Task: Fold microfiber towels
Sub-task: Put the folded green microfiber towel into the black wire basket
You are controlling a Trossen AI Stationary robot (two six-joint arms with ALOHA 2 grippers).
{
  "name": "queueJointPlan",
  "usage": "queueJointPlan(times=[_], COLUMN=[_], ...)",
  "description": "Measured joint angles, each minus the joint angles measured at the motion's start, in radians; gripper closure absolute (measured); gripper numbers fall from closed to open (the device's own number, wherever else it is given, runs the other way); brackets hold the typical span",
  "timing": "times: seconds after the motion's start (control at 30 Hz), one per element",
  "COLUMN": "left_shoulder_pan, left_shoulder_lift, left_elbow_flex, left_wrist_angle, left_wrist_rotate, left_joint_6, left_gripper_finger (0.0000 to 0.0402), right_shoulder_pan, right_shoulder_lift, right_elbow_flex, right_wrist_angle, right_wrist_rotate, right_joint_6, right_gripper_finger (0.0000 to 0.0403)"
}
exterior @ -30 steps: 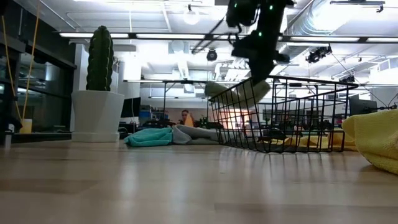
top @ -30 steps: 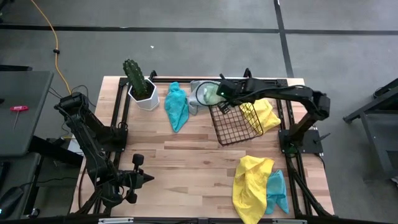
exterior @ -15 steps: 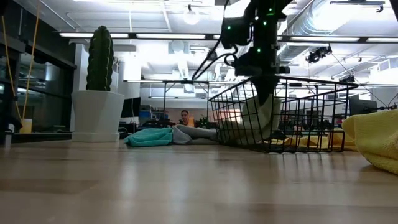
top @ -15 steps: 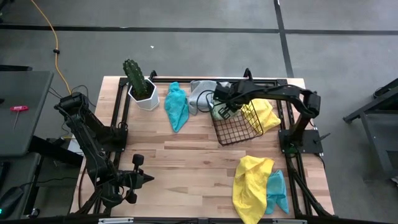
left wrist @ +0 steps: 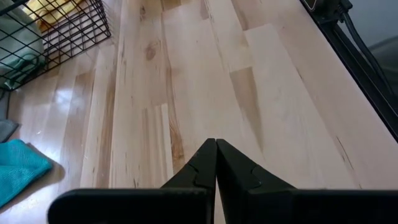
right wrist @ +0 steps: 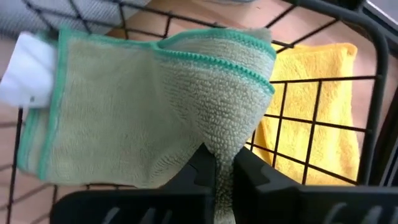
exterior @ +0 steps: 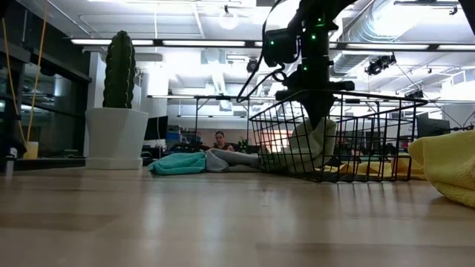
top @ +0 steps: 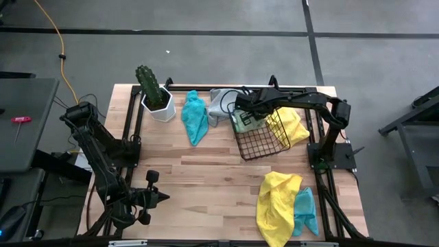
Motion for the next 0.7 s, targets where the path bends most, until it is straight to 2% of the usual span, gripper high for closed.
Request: queueJointPlan(times=[0.33, 0.47, 0.7], left_shoulder_pan=[0.0, 0.0, 0.0], left_shoulder_lift=[0.0, 0.0, 0.0], left_elbow_flex=[0.0, 0.0, 0.0], left_wrist_angle=[0.0, 0.0, -0.001], left_wrist_rotate=[0.001, 0.001, 0.001], left_joint_6=[0.0, 0.0, 0.0], left_gripper_finger=[0.0401, 0.0402, 0.0401], right_shoulder_pan=[-0.002, -0.007, -0.006], right_shoulder_lift=[0.0, 0.0, -0.045], right_elbow_flex=[0.0, 0.0, 0.0], right_wrist_angle=[0.0, 0.0, -0.015], right_wrist_rotate=[0.011, 0.016, 0.107], right_joint_6=[0.03, 0.024, -0.064], right_gripper_finger=[0.0361, 0.0317, 0.0235])
